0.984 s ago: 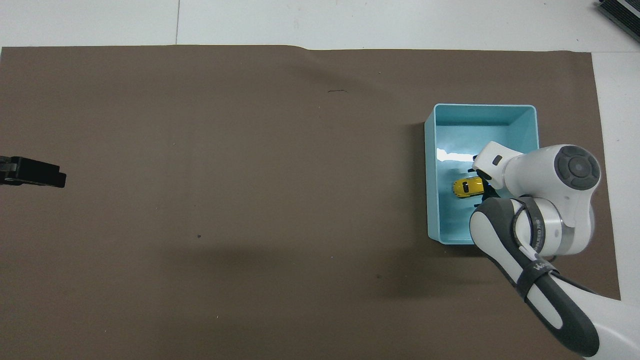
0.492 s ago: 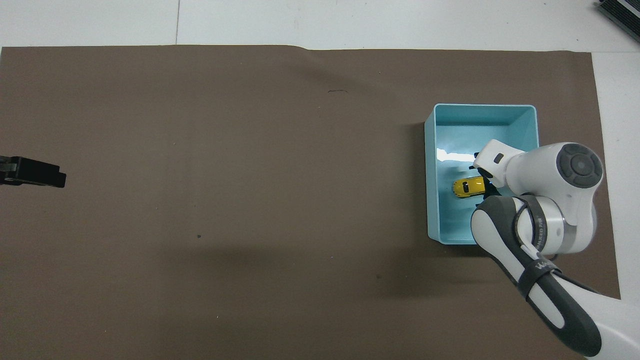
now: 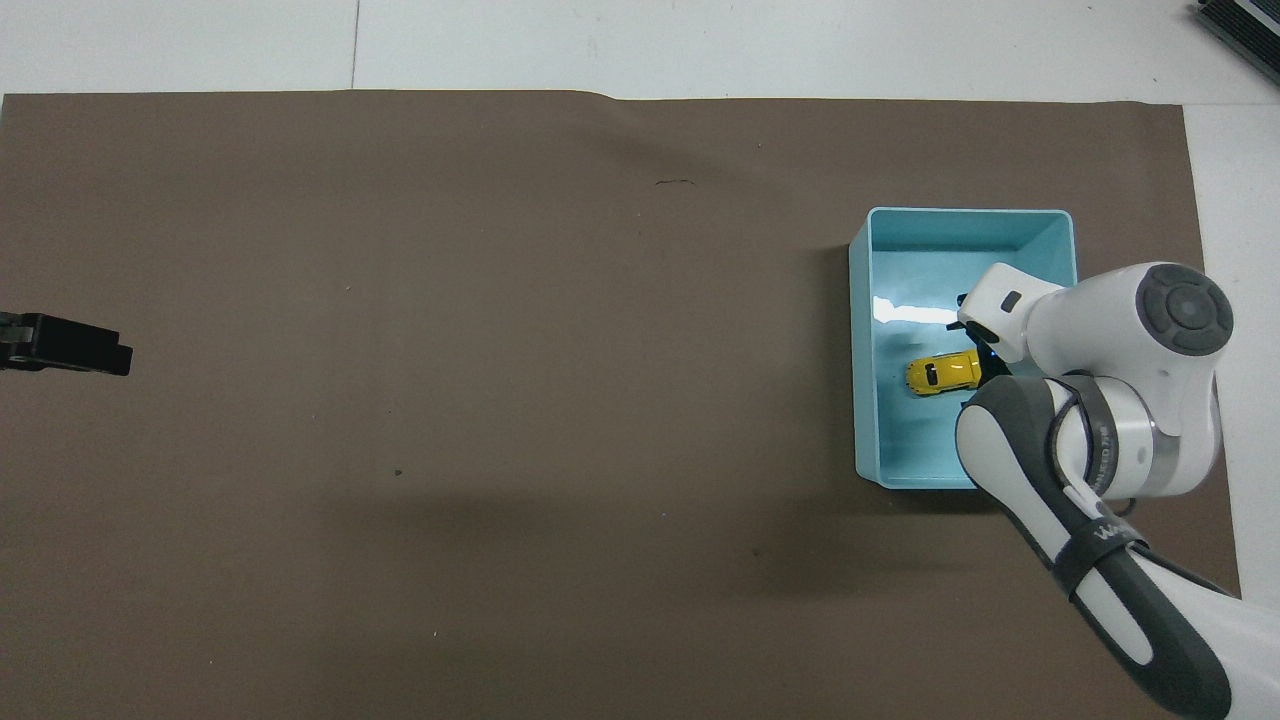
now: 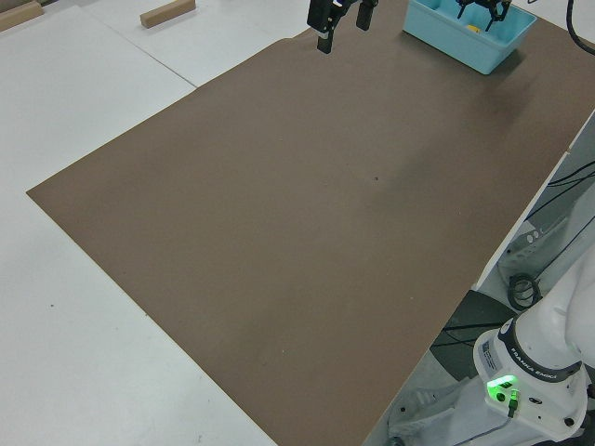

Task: Wind up and store yellow beetle car
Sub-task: 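Lift the open right gripper up away from the car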

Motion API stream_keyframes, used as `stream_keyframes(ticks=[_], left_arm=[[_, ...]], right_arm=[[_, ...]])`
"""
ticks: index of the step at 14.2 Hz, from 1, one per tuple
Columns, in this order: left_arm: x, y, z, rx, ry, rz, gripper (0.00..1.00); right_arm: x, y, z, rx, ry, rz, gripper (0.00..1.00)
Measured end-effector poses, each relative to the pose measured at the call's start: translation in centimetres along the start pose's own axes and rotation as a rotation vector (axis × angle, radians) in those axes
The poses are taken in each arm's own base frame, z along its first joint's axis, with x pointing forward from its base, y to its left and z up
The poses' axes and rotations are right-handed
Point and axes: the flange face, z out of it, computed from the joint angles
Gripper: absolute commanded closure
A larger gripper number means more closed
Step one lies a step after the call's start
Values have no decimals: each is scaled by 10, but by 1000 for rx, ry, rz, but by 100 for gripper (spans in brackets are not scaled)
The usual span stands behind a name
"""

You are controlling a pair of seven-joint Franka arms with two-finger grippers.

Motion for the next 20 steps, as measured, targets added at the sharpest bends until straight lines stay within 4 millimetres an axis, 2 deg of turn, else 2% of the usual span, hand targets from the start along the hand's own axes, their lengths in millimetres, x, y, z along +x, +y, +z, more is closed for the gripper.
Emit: stream_keyframes(ticks=[9, 14, 20], left_arm=[[0, 0, 0, 0, 0, 0, 0], [0, 0, 0, 0, 0, 0, 0], [0, 0, 0, 0, 0, 0, 0]], right_arm=[[-1, 13, -43, 7, 5, 2, 0], [-2, 14, -56, 5, 14, 9, 0], [-8, 17, -90, 19, 37, 30, 0]])
